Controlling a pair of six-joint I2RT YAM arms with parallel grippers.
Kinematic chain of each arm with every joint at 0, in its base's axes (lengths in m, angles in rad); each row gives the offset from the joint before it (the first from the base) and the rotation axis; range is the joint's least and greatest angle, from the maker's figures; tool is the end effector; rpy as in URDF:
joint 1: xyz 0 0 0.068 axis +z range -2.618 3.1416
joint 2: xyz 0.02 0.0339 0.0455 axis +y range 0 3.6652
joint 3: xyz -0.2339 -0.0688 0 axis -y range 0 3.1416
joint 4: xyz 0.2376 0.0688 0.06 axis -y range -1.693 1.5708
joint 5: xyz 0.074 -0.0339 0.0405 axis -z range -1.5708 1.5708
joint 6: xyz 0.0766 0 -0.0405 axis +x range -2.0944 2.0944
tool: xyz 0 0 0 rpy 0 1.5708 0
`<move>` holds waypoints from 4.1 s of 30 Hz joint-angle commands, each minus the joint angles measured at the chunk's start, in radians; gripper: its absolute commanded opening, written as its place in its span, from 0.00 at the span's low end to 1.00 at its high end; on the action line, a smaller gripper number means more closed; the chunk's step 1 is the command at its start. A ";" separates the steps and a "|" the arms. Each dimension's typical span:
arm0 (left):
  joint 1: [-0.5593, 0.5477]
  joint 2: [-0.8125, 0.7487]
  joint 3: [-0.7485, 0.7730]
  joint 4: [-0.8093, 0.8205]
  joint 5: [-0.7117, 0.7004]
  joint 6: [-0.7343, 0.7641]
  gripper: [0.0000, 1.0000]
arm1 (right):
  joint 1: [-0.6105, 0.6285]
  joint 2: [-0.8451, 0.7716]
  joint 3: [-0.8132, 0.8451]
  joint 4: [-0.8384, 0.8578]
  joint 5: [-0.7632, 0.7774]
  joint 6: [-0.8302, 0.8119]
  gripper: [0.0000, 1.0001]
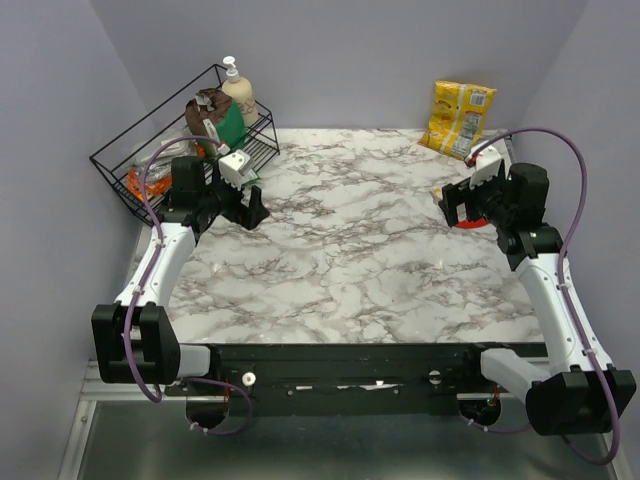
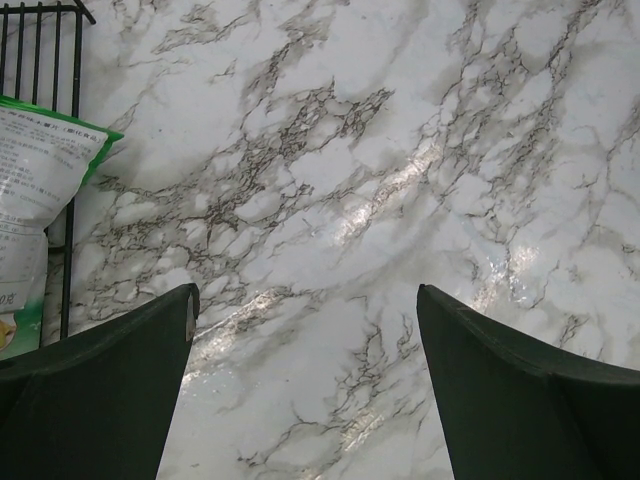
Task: Remove the keys from the keyring
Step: Move the keyring to the center of the board.
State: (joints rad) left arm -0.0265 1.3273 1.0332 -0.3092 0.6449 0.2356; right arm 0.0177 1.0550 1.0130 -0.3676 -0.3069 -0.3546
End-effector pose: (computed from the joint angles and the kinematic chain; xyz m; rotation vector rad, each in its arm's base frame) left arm 0.3184 -0.0545 0.2523 0.6275 1.9945 -0.5714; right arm 0.2789 0.0281 0.3084 -0.5556 1.8808 0.0829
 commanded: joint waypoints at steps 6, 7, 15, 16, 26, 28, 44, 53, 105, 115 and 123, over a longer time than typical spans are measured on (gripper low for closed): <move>-0.061 0.012 -0.016 0.012 -0.082 0.024 0.99 | -0.007 0.049 -0.040 0.062 0.117 -0.017 1.00; -0.073 0.013 -0.013 0.013 -0.097 0.027 0.99 | -0.007 0.054 -0.037 0.062 0.123 -0.014 1.00; -0.230 0.068 0.031 0.012 -0.254 0.050 0.99 | -0.036 0.172 0.012 0.059 0.238 -0.034 1.00; -0.246 0.075 0.048 0.010 -0.261 0.050 0.99 | -0.042 0.207 0.019 0.056 0.236 -0.034 1.00; -0.257 0.124 0.148 -0.050 -0.214 0.048 0.99 | -0.082 0.506 0.280 -0.088 0.302 0.097 0.98; -0.260 0.118 0.134 -0.042 -0.208 0.036 0.99 | -0.111 0.591 0.366 -0.151 0.296 0.130 0.96; -0.262 0.090 0.042 0.035 -0.168 -0.028 0.99 | -0.134 0.845 0.550 -0.238 0.377 0.275 0.79; -0.262 0.084 0.025 0.047 -0.157 -0.032 0.99 | -0.136 0.928 0.607 -0.268 0.426 0.290 0.65; -0.262 0.127 0.025 0.050 -0.123 -0.053 0.99 | -0.176 1.238 0.937 -0.424 0.506 0.368 0.44; -0.260 0.119 0.025 0.050 -0.126 -0.053 0.99 | -0.177 1.297 1.041 -0.530 0.483 0.335 0.43; -0.262 0.119 0.027 0.051 -0.123 -0.056 0.99 | -0.176 1.336 1.121 -0.596 0.460 0.315 0.33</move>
State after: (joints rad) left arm -0.2840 1.4448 1.0645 -0.2699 0.4988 0.1898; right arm -0.1562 2.3554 2.0903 -0.8940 0.1822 -0.0189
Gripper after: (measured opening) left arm 0.988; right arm 0.344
